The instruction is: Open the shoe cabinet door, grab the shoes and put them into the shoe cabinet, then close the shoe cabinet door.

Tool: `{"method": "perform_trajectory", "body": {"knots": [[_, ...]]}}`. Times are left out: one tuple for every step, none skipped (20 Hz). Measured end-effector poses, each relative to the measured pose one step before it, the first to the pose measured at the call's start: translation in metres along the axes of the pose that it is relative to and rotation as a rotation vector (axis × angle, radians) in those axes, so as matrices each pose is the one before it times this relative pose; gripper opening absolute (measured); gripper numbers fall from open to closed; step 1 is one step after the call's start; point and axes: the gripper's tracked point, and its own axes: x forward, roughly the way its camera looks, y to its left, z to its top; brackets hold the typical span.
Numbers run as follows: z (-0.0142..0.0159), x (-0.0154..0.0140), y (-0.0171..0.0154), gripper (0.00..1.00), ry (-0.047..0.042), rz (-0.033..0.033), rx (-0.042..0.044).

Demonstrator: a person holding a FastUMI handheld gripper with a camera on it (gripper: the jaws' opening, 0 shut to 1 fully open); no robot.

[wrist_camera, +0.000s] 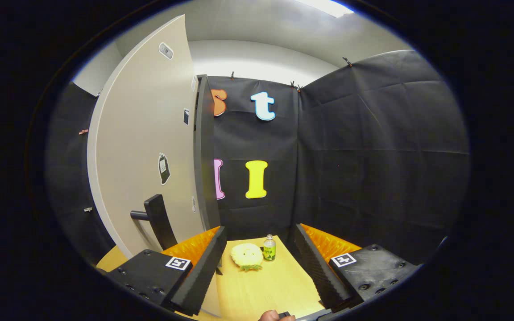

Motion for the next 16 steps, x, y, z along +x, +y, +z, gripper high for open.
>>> {"method": "perform_trajectory", "body": {"knots": [[-0.00313,0.00167,0.00442,0.96,0.00458,-0.00151,-0.00736],[0.00301,0.00045,0.0,0.96,-0.01805,0.00223,-0.00587],[-0.00207,-0.00086,-0.0004,0.95,0.00354,-0.00451,0.00421],[-0.00236,-0.00011,0.00093,0.95,0.01038,-0.00145,0.01663],[-0.00183,-0.00045,0.00085,0.95,0.00668,-0.00087,0.0145],[0.00043,-0.00018,0.00078,0.95,-0.00166,-0.00109,0.00393],[-0.00059,-0.0001,0.00178,0.95,-0.00238,-0.00044,0.00183],[-0.00106,-0.00069,0.00558,0.96,0.00226,0.00863,0.00163],[-0.00192,-0.00172,0.0099,0.97,0.00532,0.01255,0.00343],[-0.00118,-0.00205,0.01231,0.97,0.00382,0.01573,0.00363],[-0.00094,-0.00426,0.01055,0.97,0.00097,0.01049,0.00186],[-0.00087,-0.00342,0.01374,0.97,0.00012,0.01254,-0.00661],[-0.00059,-0.00224,0.01111,0.97,-0.00066,0.00611,-0.00446],[-0.00091,-0.00171,0.01102,0.97,-0.00114,0.00279,-0.00321],[-0.00125,-0.00044,0.0108,0.97,-0.00117,0.00077,0.00047],[-0.00161,0.0,0.00963,0.97,0.00103,-0.00147,0.00705]]}}
